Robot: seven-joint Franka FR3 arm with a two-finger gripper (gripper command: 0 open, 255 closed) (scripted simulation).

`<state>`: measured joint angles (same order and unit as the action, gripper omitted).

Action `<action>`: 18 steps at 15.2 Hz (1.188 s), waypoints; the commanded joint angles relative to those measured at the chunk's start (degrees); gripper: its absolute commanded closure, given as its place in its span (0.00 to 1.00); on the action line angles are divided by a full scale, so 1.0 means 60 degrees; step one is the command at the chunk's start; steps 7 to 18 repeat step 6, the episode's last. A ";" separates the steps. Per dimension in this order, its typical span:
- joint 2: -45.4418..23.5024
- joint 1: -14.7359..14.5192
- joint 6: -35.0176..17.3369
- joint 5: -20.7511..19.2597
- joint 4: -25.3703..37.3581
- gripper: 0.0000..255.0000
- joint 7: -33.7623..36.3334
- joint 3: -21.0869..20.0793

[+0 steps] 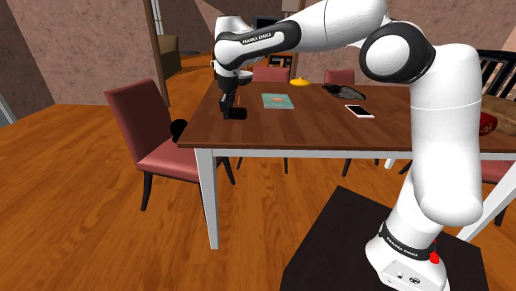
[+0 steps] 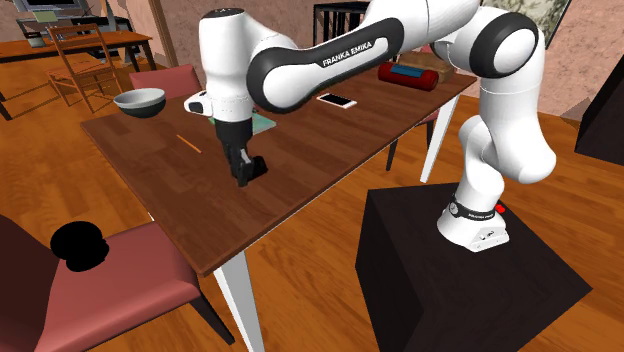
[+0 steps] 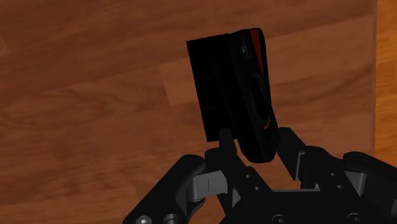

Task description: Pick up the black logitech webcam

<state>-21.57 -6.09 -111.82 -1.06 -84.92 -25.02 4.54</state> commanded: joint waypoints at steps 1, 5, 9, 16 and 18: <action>0.0011 -0.0009 0.0290 -0.0002 0.0277 1.00 0.0007 -0.0003; 0.0028 -0.0006 0.0686 0.0000 0.0656 1.00 -0.0006 -0.0001; 0.0026 -0.0005 0.0686 0.0001 0.0658 1.00 -0.0006 -0.0001; 0.0026 -0.0005 0.0686 0.0001 0.0658 1.00 -0.0006 -0.0001; 0.0026 -0.0005 0.0686 0.0001 0.0658 1.00 -0.0006 -0.0001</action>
